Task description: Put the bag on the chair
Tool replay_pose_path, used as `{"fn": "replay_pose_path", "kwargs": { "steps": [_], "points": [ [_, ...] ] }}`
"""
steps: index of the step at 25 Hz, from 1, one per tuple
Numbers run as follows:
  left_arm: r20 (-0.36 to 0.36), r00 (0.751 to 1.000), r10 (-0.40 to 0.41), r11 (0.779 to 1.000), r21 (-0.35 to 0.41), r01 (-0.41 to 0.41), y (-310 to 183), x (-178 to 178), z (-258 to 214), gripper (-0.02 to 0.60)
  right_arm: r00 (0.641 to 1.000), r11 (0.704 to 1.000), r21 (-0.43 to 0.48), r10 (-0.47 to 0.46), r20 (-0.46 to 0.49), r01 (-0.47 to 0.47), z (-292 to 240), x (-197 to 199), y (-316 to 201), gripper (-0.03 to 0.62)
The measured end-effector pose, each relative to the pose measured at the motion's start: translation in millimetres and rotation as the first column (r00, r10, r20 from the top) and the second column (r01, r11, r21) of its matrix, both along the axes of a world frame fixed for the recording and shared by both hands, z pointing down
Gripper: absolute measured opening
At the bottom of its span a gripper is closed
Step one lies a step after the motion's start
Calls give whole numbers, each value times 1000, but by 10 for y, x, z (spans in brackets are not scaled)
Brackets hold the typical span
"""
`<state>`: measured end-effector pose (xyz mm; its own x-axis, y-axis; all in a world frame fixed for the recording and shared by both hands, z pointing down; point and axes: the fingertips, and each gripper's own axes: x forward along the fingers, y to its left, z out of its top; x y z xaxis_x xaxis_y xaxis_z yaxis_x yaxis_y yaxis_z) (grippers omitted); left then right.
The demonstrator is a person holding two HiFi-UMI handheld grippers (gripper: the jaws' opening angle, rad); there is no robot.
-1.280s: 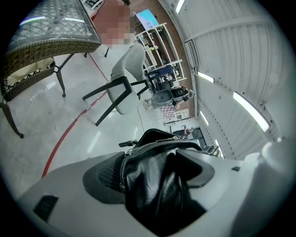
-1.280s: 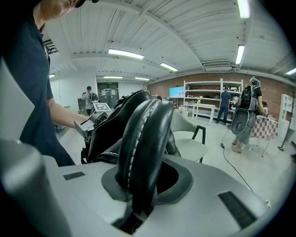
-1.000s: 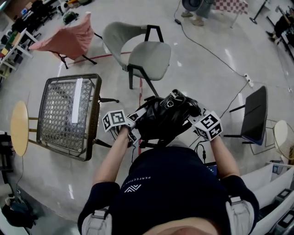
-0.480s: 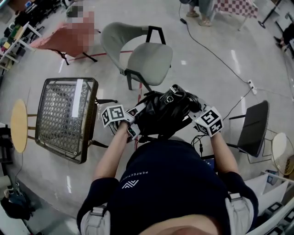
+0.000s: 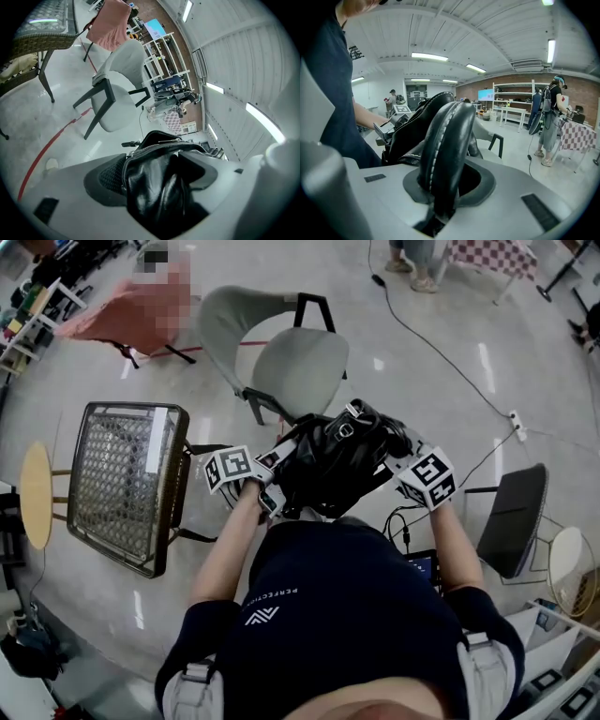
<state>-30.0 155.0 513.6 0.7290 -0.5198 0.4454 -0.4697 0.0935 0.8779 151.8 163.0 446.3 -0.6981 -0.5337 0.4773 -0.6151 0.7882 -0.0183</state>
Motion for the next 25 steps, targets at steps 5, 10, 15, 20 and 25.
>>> {"fn": "replay_pose_path", "kwargs": {
  "steps": [5,10,15,20,25],
  "points": [
    [-4,1000,4,1000,-6,-4,-168,53,7,341,1000,1000,-3,15,-2,-15,-6,54,-165,61],
    [-14,999,40,999,-30,-41,-476,80,83,341,998,998,-23,63,-2,-63,41,69,-429,61],
    [-24,997,76,996,-33,-77,-901,25,102,341,996,996,-32,87,-10,-87,45,-3,-793,61],
    [-32,995,98,995,-24,-99,-1349,-74,48,341,995,994,-27,101,-23,-102,-20,-110,-1192,61],
    [-42,992,120,993,0,-120,-2022,-253,-77,341,993,994,-6,111,-27,-112,-171,-297,-1807,61]
  ]
}}
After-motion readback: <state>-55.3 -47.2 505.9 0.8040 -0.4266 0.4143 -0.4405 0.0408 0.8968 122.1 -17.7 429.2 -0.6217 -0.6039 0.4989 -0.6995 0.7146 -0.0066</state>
